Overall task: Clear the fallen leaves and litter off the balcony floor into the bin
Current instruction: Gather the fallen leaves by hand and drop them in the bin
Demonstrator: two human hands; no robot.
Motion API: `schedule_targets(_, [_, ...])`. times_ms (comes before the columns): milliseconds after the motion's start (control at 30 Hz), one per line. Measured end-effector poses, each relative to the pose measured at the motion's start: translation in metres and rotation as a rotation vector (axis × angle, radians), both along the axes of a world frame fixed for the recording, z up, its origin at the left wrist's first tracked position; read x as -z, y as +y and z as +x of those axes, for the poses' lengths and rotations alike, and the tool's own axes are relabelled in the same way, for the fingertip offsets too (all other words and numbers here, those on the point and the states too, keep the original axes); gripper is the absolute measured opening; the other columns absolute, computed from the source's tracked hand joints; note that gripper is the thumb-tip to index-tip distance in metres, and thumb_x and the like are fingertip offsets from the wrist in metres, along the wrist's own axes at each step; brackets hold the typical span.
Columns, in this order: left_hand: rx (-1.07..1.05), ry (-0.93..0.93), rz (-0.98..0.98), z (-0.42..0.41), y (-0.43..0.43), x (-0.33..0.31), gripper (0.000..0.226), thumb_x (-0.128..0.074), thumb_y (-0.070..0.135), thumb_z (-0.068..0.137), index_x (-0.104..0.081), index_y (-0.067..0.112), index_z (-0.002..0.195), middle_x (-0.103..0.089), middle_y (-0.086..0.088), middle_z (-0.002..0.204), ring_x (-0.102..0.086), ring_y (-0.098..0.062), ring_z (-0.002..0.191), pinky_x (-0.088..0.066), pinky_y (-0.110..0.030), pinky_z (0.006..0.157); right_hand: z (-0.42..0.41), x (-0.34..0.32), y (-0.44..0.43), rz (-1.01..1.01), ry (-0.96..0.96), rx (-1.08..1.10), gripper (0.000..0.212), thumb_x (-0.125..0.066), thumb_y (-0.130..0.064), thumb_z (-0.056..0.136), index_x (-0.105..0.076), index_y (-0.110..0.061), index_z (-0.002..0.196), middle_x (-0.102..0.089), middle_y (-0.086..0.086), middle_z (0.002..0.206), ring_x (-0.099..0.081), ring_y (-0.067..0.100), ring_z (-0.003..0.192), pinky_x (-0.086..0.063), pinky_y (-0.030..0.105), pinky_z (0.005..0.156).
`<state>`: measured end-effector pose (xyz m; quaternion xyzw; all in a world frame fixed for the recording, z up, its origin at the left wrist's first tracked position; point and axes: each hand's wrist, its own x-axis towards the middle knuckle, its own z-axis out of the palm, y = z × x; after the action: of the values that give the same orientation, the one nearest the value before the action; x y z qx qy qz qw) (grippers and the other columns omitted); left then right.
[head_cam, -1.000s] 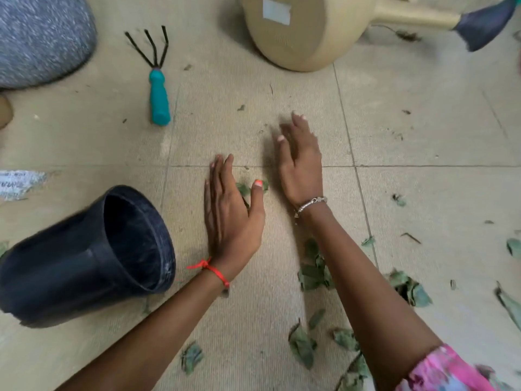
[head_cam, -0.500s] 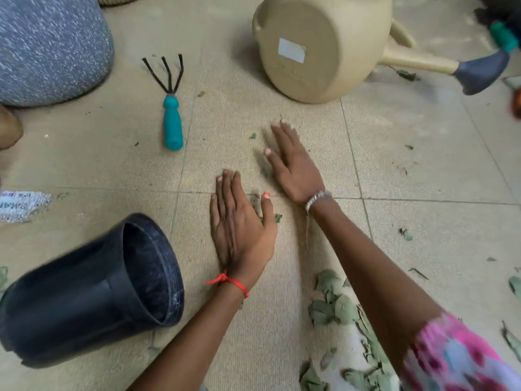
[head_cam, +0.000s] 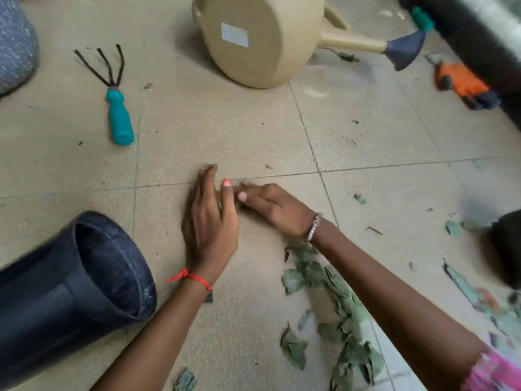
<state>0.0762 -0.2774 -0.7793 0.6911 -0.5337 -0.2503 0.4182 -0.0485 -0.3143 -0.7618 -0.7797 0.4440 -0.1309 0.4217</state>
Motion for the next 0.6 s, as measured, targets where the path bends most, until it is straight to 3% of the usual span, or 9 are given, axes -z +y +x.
schedule_targets(67, [0.15, -0.115, -0.003, -0.008, 0.0, 0.002, 0.074, -0.014, 0.057, 0.084, -0.041, 0.016, 0.139, -0.04, -0.003, 0.147, -0.032, -0.017, 0.138, -0.023, -0.027, 0.111, -0.022, -0.007, 0.019, -0.048, -0.14, 0.234, 0.041, -0.035, -0.028, 0.094, -0.059, -0.012, 0.122, -0.06, 0.005, 0.126, -0.06, 0.016, 0.111, -0.043, 0.031, 0.101])
schedule_targets(100, [0.218, -0.167, -0.002, -0.013, 0.0, 0.003, 0.074, -0.013, 0.057, 0.084, -0.041, 0.015, 0.139, -0.038, -0.002, 0.149, -0.029, -0.015, 0.14, -0.02, -0.026, 0.113, -0.034, -0.007, 0.026, -0.112, -0.156, 0.366, 0.039, -0.035, -0.028, 0.094, -0.059, -0.016, 0.122, -0.059, 0.001, 0.127, -0.059, 0.018, 0.112, -0.043, 0.028, 0.1])
schedule_targets(167, [0.313, -0.222, -0.001, -0.025, 0.0, 0.004, 0.075, -0.013, 0.057, 0.084, -0.042, 0.014, 0.139, -0.035, 0.0, 0.15, -0.024, -0.013, 0.141, -0.014, -0.023, 0.114, -0.06, -0.004, 0.033, -0.248, -0.087, 0.566, 0.04, -0.034, -0.032, 0.094, -0.053, -0.021, 0.128, -0.046, -0.003, 0.139, -0.04, 0.01, 0.132, -0.03, 0.018, 0.109])
schedule_targets(300, [0.42, -0.185, 0.006, -0.048, -0.01, 0.002, 0.074, -0.018, 0.057, 0.084, -0.043, 0.013, 0.138, -0.037, -0.001, 0.149, -0.026, -0.013, 0.141, -0.013, -0.019, 0.112, -0.106, 0.01, 0.041, -0.228, 0.331, 0.903, 0.06, -0.031, -0.046, 0.096, -0.025, -0.013, 0.147, -0.014, 0.003, 0.156, -0.007, 0.013, 0.144, -0.006, 0.033, 0.119])
schedule_targets(367, [0.46, -0.156, 0.008, -0.059, -0.016, -0.001, 0.075, -0.02, 0.059, 0.083, -0.042, 0.014, 0.138, -0.037, 0.0, 0.149, -0.026, -0.011, 0.14, -0.015, -0.019, 0.112, -0.109, 0.012, 0.05, -0.237, 0.548, 0.752, 0.071, -0.021, -0.057, 0.092, -0.012, -0.015, 0.149, -0.004, 0.002, 0.157, 0.0, 0.011, 0.144, 0.002, 0.031, 0.118])
schedule_targets(400, [0.473, -0.153, 0.001, -0.062, -0.016, -0.001, 0.076, -0.019, 0.06, 0.081, -0.043, 0.015, 0.138, -0.038, 0.001, 0.148, -0.027, -0.011, 0.14, -0.015, -0.018, 0.111, -0.105, 0.013, 0.054, -0.27, 0.531, 0.616, 0.073, -0.016, -0.059, 0.09, -0.011, -0.017, 0.149, -0.004, -0.002, 0.157, 0.0, 0.007, 0.143, 0.001, 0.03, 0.118])
schedule_targets(467, [0.481, -0.12, -0.004, -0.064, -0.016, -0.001, 0.074, -0.021, 0.06, 0.082, -0.042, 0.017, 0.138, -0.039, 0.003, 0.148, -0.027, -0.009, 0.139, -0.015, -0.014, 0.108, -0.097, 0.004, 0.052, -0.234, 0.286, 0.469, 0.066, -0.023, -0.055, 0.09, -0.016, -0.023, 0.148, -0.013, -0.007, 0.156, -0.009, 0.0, 0.139, -0.008, 0.028, 0.117])
schedule_targets(533, [0.47, -0.036, 0.015, -0.062, -0.016, 0.0, 0.067, -0.028, 0.056, 0.086, -0.041, 0.018, 0.139, -0.037, 0.004, 0.148, -0.027, -0.006, 0.138, -0.013, -0.007, 0.105, -0.104, -0.003, 0.027, -0.232, 0.086, 0.555, 0.06, -0.03, -0.048, 0.092, -0.022, -0.024, 0.147, -0.018, -0.006, 0.155, -0.016, 0.005, 0.14, -0.015, 0.03, 0.114])
schedule_targets(600, [0.472, 0.006, 0.008, -0.061, -0.016, 0.001, 0.066, -0.031, 0.055, 0.086, -0.041, 0.017, 0.139, -0.038, 0.004, 0.148, -0.027, 0.001, 0.134, -0.009, 0.002, 0.1, -0.124, 0.0, -0.016, -0.285, 0.123, 0.726, 0.06, -0.034, -0.046, 0.095, -0.025, -0.017, 0.146, -0.017, -0.001, 0.156, -0.014, 0.013, 0.143, -0.015, 0.034, 0.116])
